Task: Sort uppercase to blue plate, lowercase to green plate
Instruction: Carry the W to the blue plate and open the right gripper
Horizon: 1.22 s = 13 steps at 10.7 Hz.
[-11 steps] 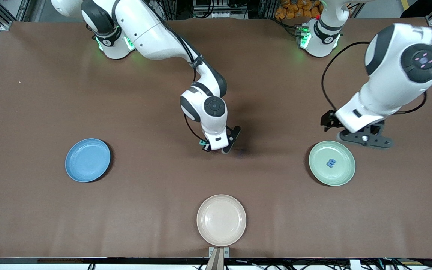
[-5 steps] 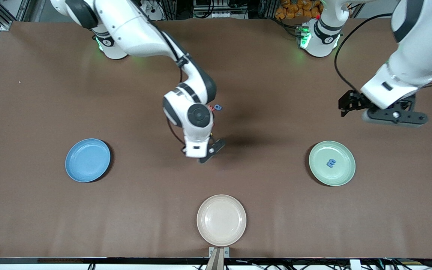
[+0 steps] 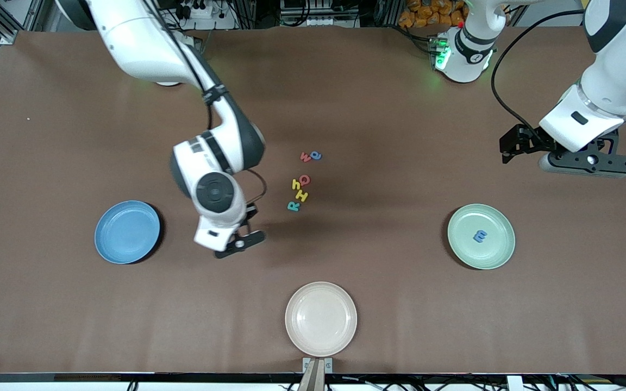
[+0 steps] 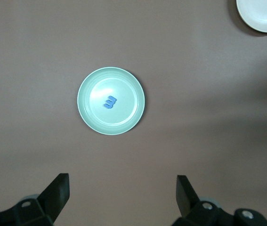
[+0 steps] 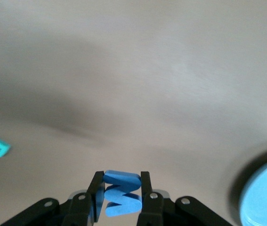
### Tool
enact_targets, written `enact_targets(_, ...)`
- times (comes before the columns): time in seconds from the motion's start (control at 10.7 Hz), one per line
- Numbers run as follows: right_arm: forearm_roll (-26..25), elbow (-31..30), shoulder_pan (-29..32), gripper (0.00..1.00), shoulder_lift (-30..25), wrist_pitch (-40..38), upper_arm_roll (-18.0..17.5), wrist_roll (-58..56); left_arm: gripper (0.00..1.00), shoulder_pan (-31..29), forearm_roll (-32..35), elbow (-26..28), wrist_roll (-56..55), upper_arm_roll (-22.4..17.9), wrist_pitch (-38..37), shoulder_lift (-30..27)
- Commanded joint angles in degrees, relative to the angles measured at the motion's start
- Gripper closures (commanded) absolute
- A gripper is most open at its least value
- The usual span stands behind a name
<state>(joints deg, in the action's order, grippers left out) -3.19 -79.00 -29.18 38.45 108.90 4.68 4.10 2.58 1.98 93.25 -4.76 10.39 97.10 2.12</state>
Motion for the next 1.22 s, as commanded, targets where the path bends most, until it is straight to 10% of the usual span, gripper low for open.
enact_targets(0.0,-2.78,-15.07,5.33,1.00,-8.89,8.30,-0.72,-3.02,0.00,0.32,-1.45,-0.35,0.80,-0.38,-1.65,-0.98)
enact_targets(0.28,-2.87,-27.49,11.49,1.00,-14.44,17.20,-0.72,-9.78,0.00,0.23,-1.45,-0.43,0.80,-0.46,-2.35,-1.59)
enact_targets(0.75,-2.70,-28.31,23.27,1.00,-14.45,17.40,-0.81,-24.83,0.00,0.93,-1.89,-0.26,1.06,0.85,-2.61,-1.42)
enact_targets(1.03,-2.08,-28.31,26.80,1.00,-13.14,17.40,-0.99,-27.12,0.00,1.72,-3.12,0.09,0.45,8.73,-1.13,0.85)
enact_targets(1.12,-1.47,-28.14,27.41,0.59,-12.61,17.40,-0.99,-27.04,0.00,2.60,-3.12,0.79,0.02,11.20,0.45,2.00)
